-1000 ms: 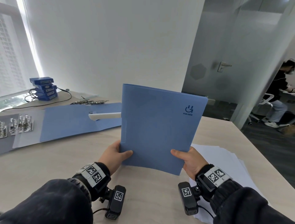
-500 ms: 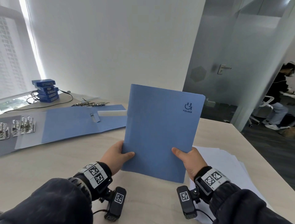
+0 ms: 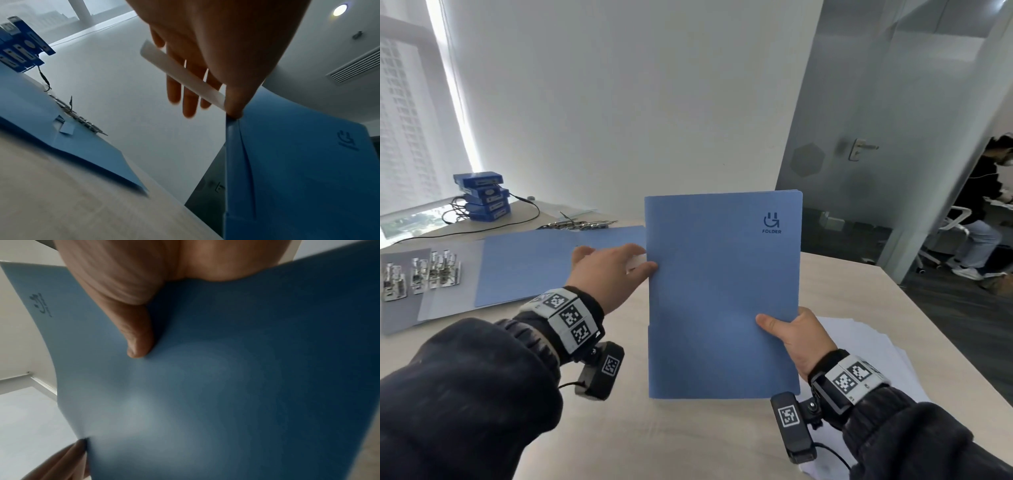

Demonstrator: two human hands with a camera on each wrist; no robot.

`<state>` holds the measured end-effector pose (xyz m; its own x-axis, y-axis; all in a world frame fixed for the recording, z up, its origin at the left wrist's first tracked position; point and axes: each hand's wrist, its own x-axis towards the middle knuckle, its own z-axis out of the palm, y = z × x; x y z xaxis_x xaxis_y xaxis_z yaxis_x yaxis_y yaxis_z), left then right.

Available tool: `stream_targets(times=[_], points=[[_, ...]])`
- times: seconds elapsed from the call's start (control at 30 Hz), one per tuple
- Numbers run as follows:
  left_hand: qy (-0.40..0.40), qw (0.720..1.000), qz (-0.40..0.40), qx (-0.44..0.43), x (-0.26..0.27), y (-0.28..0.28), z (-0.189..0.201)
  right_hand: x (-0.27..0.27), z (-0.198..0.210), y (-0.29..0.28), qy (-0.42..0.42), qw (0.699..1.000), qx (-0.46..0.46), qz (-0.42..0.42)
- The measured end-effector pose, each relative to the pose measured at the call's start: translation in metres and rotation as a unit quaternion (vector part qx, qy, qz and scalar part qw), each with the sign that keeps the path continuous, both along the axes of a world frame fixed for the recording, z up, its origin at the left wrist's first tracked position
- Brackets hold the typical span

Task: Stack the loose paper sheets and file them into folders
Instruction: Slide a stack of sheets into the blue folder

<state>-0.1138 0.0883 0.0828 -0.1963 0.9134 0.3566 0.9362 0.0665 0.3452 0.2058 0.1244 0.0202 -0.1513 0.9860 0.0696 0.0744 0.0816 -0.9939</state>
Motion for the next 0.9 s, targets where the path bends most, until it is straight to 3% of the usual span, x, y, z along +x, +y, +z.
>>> stream_targets(times=[0.1, 0.27, 0.47, 0.83, 0.9], points=[[-0.095, 0.994, -0.04, -0.038, -0.002, 0.001, -0.005, -0.001, -0.001, -0.001, 0.005, 1.0, -0.004, 0.007], [-0.197, 0.978, -0.061, -0.023, 0.009, -0.001, -0.015, -0.006, -0.006, -0.002, 0.026, 0.999, -0.017, 0.006], [-0.423, 0.905, -0.052, -0.007, 0.028, 0.0, -0.034, -0.014, -0.01, -0.004, 0.045, 0.998, -0.038, 0.002], [-0.647, 0.761, -0.053, -0.009, 0.055, 0.007, -0.054, -0.015, -0.019, -0.007, 0.078, 0.993, -0.084, -0.004], [-0.656, 0.753, -0.06, -0.018, 0.054, 0.009, -0.058, -0.015, -0.02, -0.005, 0.079, 0.992, -0.094, -0.009]])
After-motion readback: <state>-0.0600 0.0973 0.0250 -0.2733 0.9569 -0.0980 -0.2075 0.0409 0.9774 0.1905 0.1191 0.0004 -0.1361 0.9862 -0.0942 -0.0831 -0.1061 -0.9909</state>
